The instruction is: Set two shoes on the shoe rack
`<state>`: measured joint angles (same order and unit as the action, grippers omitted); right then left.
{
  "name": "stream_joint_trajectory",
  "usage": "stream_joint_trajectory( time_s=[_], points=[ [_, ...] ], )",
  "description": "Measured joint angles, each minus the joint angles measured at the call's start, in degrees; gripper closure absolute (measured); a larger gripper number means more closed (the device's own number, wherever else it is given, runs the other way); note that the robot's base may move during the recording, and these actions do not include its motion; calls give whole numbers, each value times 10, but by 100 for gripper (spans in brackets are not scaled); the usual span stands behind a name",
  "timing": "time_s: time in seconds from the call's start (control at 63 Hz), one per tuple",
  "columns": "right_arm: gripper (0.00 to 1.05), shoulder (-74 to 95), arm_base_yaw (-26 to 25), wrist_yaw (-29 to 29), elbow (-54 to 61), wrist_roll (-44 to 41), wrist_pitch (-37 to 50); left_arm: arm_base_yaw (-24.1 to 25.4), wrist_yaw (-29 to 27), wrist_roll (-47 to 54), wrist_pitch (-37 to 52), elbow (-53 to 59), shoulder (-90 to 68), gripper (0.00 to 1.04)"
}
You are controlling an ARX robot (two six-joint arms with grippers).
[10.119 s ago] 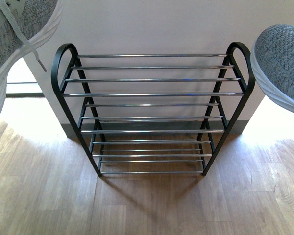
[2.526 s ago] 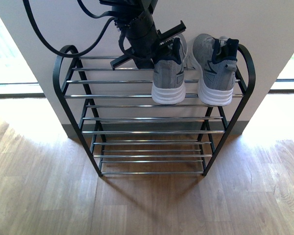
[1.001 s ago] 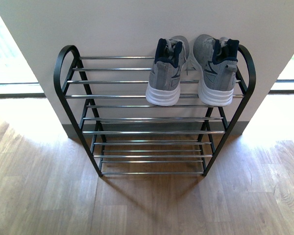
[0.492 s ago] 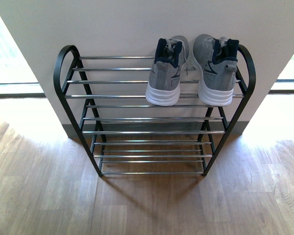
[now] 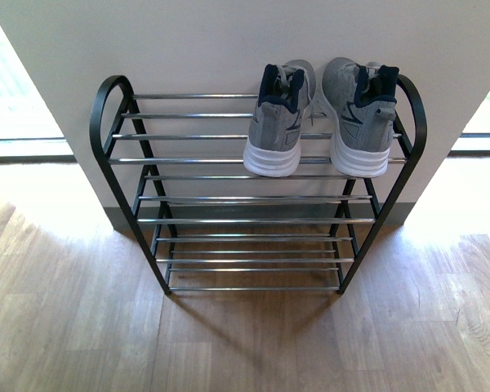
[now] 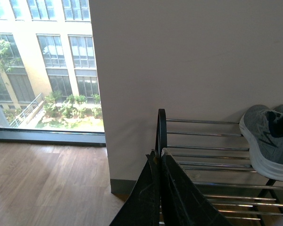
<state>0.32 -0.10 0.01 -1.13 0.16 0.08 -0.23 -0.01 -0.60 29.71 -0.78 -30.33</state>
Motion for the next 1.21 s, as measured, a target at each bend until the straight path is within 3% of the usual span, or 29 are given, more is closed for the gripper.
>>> stream_joint_trajectory(
  time_s=[0.921, 1.017, 1.207],
  points=[
    [9, 0, 0, 0, 0, 0, 0, 0, 0, 0, -197, 0, 204, 104],
    [9, 0, 0, 0, 0, 0, 0, 0, 0, 0, -287, 0, 275, 104],
    [9, 0, 0, 0, 0, 0, 0, 1, 0, 0, -297, 0, 294, 104]
  ],
)
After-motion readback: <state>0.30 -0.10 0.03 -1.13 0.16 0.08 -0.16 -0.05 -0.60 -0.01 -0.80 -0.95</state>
